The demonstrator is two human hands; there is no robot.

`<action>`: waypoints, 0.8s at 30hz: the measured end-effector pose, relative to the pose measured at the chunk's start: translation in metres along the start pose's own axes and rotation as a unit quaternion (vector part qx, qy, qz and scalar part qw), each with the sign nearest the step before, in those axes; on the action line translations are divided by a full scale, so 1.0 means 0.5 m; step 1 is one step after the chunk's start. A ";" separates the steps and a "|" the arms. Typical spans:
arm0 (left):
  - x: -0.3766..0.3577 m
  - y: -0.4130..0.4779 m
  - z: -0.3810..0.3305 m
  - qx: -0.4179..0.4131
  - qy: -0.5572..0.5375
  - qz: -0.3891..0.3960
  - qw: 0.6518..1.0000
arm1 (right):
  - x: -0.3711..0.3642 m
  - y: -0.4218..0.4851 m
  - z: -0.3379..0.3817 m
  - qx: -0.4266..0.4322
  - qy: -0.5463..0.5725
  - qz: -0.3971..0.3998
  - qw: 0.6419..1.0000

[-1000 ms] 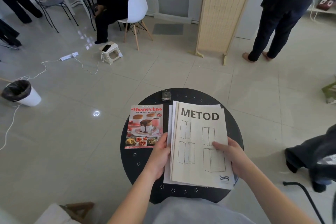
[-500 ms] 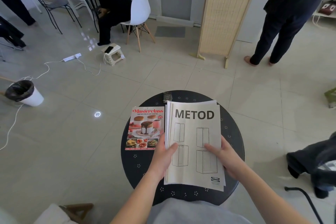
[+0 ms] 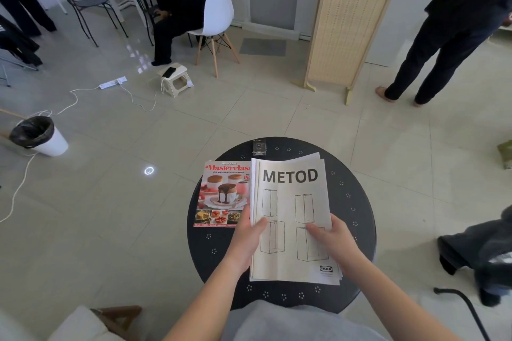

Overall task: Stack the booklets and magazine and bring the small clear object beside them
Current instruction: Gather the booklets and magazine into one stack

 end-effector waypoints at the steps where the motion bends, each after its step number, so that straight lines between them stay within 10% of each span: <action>1: 0.000 0.003 0.001 0.002 0.006 0.005 1.000 | 0.000 -0.002 0.004 0.003 0.000 -0.003 1.000; 24: 0.252 0.257 0.122 0.078 0.188 -0.145 0.968 | -0.012 0.055 -0.009 -0.042 0.054 -0.060 0.996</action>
Point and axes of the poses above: each hand's wrist, its own y-axis towards the middle knuckle, its own x-axis out of the back of the hand, z = x × y, the point moved 10 cm from there along y, towards the middle knuckle, and after that the axes turned 11 degrees about -z, right-handed, at the moved point
